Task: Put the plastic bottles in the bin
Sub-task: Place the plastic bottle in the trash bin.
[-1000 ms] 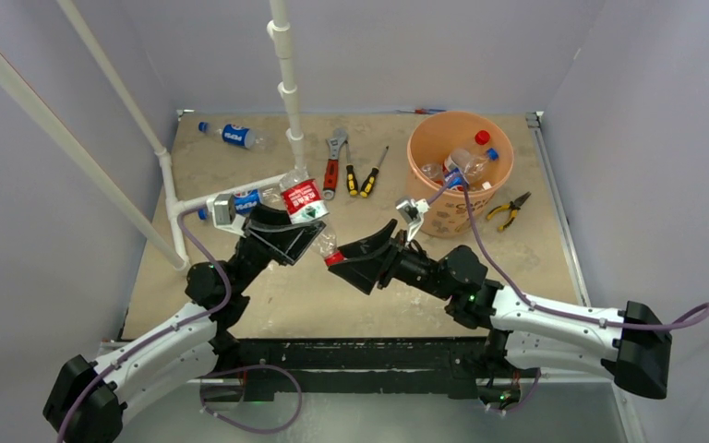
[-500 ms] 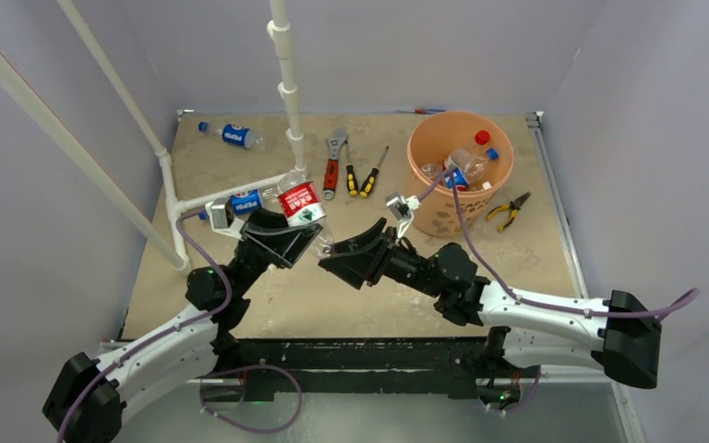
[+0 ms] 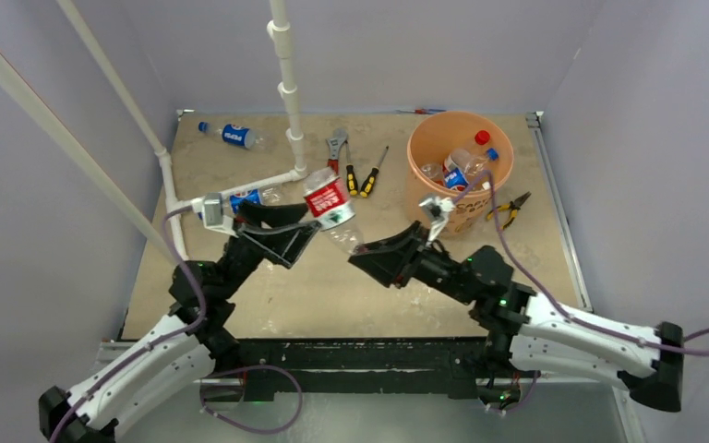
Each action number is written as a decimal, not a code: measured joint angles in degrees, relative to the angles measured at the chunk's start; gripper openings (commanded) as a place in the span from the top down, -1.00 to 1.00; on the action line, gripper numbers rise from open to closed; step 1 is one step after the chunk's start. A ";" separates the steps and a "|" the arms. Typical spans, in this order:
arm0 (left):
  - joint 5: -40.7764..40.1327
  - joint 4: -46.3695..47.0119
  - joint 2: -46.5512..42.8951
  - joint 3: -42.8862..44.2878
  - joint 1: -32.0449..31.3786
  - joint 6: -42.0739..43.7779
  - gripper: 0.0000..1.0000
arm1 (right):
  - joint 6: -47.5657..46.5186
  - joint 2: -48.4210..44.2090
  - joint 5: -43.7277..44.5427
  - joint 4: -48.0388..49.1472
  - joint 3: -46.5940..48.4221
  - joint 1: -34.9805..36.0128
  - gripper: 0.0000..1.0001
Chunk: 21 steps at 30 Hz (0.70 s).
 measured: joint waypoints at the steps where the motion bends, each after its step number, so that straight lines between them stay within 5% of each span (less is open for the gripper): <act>1: -1.75 -4.87 -2.27 1.97 -0.02 1.95 -0.96 | -0.81 -4.04 1.44 -4.61 0.44 -0.02 1.00; 5: -9.29 -19.39 -8.48 10.19 0.09 10.58 -0.98 | -4.50 -12.92 5.68 -24.02 8.04 0.00 1.00; 10: -12.79 -36.57 -3.08 27.74 0.09 22.67 -0.89 | -10.12 -7.72 9.86 -47.45 25.24 -0.02 1.00; 15: -2.95 -54.38 13.49 49.72 0.11 33.42 -0.86 | -13.75 -1.38 11.21 -63.41 26.93 -0.02 1.00; 21: 9.77 -68.00 19.87 54.69 0.11 43.30 -0.86 | -16.35 0.59 11.74 -73.79 25.64 -0.02 1.00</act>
